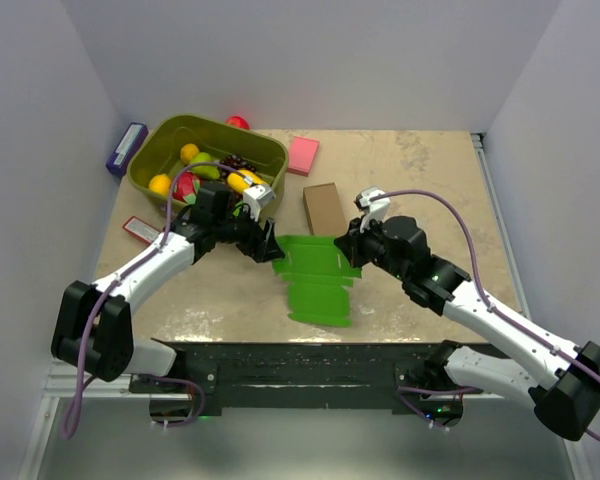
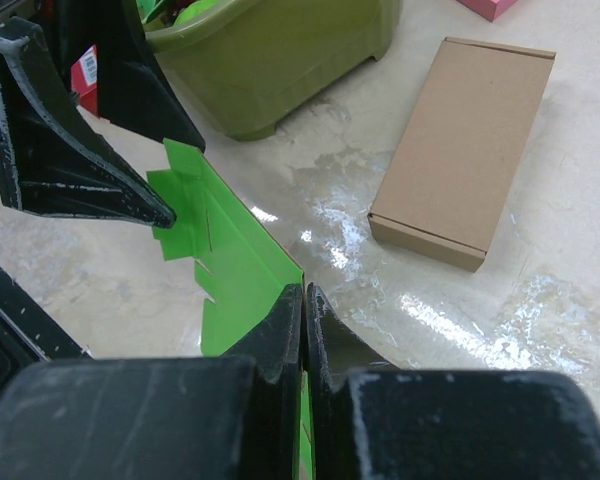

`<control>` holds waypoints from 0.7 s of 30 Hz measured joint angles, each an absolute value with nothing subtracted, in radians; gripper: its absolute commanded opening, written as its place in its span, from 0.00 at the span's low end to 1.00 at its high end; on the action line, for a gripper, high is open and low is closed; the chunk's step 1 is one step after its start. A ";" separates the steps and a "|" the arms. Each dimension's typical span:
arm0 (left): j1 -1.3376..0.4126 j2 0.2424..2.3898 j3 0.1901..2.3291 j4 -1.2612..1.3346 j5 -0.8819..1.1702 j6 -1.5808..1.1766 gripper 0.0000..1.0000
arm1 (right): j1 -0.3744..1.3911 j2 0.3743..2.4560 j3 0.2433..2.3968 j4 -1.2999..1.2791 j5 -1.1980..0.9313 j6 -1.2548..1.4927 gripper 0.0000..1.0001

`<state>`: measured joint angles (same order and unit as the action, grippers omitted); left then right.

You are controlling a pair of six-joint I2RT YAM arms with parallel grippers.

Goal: Fold the paper box

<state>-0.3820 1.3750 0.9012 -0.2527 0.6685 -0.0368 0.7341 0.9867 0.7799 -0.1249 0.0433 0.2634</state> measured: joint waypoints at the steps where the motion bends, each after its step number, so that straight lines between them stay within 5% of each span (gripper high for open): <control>1: -0.382 1.377 0.901 -0.252 0.669 -0.040 0.70 | 0.734 0.987 0.779 -0.125 0.043 0.264 0.00; 14: -0.382 1.374 0.901 -0.197 0.667 -0.066 0.70 | 0.734 1.003 0.779 -0.104 0.037 0.265 0.00; 21: -0.388 1.343 0.877 -0.153 0.666 -0.084 0.48 | 0.734 1.009 0.779 -0.102 0.035 0.267 0.00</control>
<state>-0.3878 1.3426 0.8768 -0.1532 0.6659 -0.0845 0.7341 1.0088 0.7788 -0.1020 0.0349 0.2672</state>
